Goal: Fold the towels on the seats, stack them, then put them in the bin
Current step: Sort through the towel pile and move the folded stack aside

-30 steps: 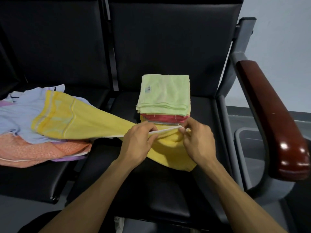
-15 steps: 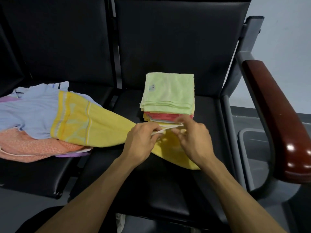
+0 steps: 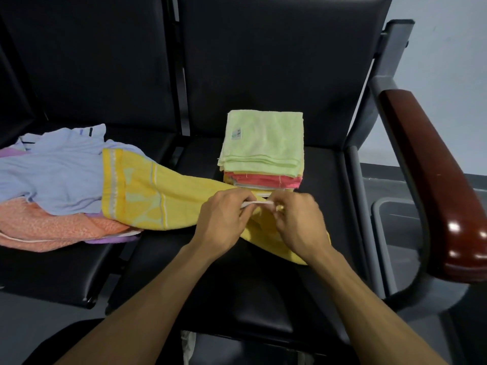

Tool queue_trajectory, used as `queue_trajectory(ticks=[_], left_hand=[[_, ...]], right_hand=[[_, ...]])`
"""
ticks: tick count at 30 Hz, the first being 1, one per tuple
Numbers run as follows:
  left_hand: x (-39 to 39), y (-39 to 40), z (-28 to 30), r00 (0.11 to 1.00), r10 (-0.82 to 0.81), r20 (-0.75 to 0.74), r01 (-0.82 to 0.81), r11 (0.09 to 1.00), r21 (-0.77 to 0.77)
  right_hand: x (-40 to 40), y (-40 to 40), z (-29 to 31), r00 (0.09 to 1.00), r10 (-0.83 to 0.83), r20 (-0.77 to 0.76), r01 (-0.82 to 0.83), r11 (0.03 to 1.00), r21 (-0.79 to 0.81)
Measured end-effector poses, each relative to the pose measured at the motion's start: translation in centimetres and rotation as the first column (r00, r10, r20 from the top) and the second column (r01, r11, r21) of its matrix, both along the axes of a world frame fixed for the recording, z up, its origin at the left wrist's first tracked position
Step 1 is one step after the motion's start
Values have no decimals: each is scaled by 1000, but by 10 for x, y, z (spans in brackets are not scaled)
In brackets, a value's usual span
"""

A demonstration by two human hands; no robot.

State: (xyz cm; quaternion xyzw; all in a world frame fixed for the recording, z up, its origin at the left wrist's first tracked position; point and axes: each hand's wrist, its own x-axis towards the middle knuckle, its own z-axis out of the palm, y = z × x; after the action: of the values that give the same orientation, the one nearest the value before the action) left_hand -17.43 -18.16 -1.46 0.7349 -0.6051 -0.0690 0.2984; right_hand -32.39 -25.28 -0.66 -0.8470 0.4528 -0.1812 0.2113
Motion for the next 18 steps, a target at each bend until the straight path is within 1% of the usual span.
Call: queue_trajectory(ticks=[2, 3, 4, 5, 7, 8, 9, 10, 11, 12, 13, 14, 15, 16, 17, 18], left_hand=[[4, 1, 2, 998, 58, 24, -57, 998, -14], [6, 1, 2, 996, 86, 26, -86, 996, -23], [8, 1, 3, 995, 102, 17, -102, 994, -29], [9, 1, 3, 996, 94, -6, -94, 995, -25], [5, 2, 4, 998, 8, -60, -8, 1000, -3], [1, 2, 5, 997, -39, -72, 40, 999, 11], [-3, 3, 6, 996, -61, -71, 63, 998, 25], [-5, 3, 5, 997, -54, -63, 57, 998, 38], [-4, 2, 5, 998, -23, -53, 25, 999, 42], [-2, 1, 6, 999, 24, -40, -22, 999, 38], [1, 1, 6, 997, 75, -27, -75, 997, 29], [4, 1, 7, 993, 119, -21, -119, 993, 17], [8, 1, 7, 989, 144, -26, -144, 990, 8], [10, 1, 6, 989, 145, -37, -145, 989, 4], [9, 1, 6, 990, 130, -53, -129, 992, 13], [7, 1, 6, 993, 99, -69, -97, 995, 30]], right_hand=[[-4, -8, 4, 969, -197, 148, 204, 978, -34], [-8, -12, 6, 938, -269, 220, 282, 959, -31], [-11, -14, 8, 922, -295, 251, 312, 950, -30], [-14, -15, 9, 934, -251, 255, 267, 963, -28], [-13, -10, 8, 987, -41, 154, 36, 999, 40], [-9, -4, 7, 993, 80, 90, -88, 991, 98], [-6, 0, 4, 985, 165, 44, -168, 979, 111], [-3, 3, 3, 987, 162, 17, -163, 984, 68], [-1, 1, 3, 995, 84, 55, -85, 996, 13], [-2, -4, 4, 988, -47, 146, 48, 999, -3], [-5, -9, 5, 946, -188, 263, 189, 982, 23], [-8, -12, 7, 888, -300, 350, 293, 953, 74], [-12, -16, 9, 836, -362, 412, 342, 931, 124], [-15, -18, 10, 831, -380, 407, 349, 925, 153], [-17, -19, 10, 864, -340, 371, 305, 940, 153], [-16, -16, 9, 919, -253, 302, 213, 964, 161]])
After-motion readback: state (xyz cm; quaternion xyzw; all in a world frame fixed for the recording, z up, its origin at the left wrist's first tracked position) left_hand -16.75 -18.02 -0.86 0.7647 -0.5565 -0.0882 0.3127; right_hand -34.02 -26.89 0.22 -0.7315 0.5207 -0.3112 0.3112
